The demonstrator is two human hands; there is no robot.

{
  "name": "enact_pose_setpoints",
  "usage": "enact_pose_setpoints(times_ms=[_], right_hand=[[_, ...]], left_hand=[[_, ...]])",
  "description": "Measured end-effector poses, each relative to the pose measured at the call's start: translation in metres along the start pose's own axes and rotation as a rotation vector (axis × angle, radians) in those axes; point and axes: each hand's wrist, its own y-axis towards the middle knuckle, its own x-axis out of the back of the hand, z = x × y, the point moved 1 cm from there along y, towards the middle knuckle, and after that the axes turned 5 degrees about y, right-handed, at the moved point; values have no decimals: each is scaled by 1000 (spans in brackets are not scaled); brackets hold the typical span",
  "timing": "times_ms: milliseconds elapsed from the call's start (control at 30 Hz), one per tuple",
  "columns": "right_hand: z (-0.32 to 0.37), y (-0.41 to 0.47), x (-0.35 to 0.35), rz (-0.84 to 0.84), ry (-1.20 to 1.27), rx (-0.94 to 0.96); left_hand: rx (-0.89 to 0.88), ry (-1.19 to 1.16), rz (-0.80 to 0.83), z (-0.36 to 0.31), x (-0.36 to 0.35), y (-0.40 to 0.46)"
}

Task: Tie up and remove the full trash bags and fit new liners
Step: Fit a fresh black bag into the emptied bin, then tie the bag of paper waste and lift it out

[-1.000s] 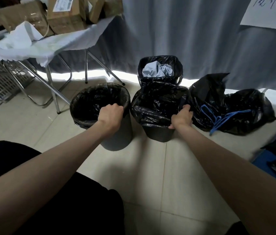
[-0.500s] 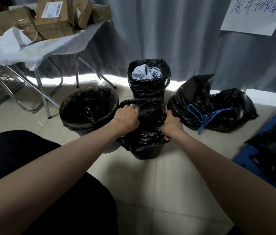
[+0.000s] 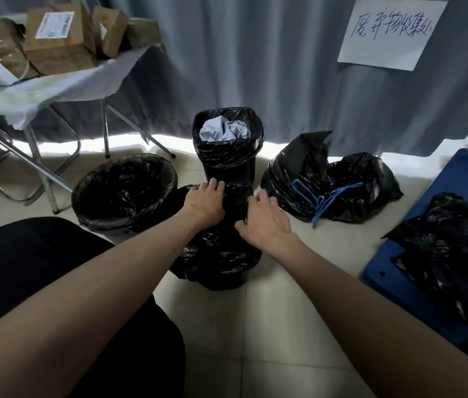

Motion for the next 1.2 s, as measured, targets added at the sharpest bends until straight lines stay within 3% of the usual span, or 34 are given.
enact_pose_setpoints(times_ms=[67, 167, 300, 733, 1000, 1200], right_hand=[[1, 0, -9, 31, -49, 97], [-1, 1, -20, 143, -89, 122], [-3, 0, -25, 173, -120, 159], [8, 25, -1, -56, -18, 176], [10, 106, 36, -67, -106, 148], [-1, 178, 37, -130, -31, 25]], left_hand=[[12, 1, 60, 6, -4, 4], [29, 1, 126, 13, -7, 8], [34, -5, 157, 14, -10, 11], [48, -7, 28, 23, 5, 15], [90, 62, -47, 62, 59, 73], [185, 32, -43, 79, 58, 128]])
